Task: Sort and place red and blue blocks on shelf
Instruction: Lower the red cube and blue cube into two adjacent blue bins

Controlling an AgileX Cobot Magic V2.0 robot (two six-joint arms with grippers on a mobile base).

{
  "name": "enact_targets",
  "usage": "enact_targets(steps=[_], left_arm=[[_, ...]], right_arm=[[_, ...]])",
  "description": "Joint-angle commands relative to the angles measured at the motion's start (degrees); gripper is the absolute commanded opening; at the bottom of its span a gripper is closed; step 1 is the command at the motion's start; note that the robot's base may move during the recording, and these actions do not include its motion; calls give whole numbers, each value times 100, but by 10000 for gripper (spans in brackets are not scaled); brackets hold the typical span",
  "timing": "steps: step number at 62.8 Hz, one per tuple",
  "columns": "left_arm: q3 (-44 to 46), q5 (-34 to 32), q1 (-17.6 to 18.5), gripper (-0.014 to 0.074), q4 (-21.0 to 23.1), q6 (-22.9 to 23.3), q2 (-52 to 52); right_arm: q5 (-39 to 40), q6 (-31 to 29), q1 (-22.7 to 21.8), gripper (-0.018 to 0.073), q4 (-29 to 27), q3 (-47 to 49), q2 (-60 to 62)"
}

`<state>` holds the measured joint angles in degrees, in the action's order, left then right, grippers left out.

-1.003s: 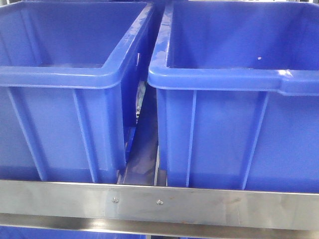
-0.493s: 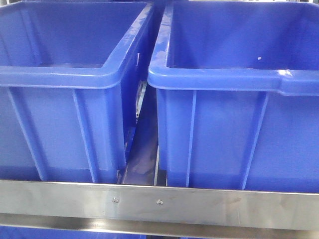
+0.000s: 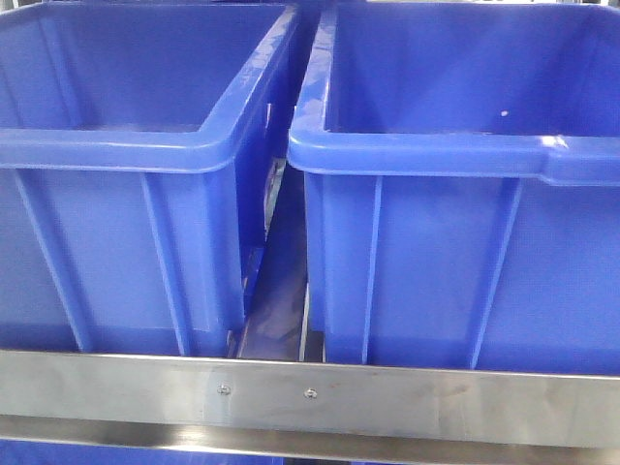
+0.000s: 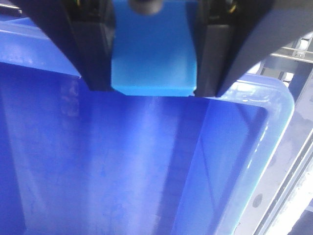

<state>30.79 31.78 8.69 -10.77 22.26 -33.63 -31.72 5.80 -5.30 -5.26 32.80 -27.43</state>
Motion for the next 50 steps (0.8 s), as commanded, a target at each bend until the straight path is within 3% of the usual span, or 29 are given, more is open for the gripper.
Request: enact_targets(steps=[1, 50], left_arm=[[179, -437, -7, 124, -38, 41, -16], [179, -459, 5, 124, -38, 41, -16]], right_arm=[[440, -46, -41, 56, 40, 178, -42], [571, -46, -41, 56, 40, 178, -42]])
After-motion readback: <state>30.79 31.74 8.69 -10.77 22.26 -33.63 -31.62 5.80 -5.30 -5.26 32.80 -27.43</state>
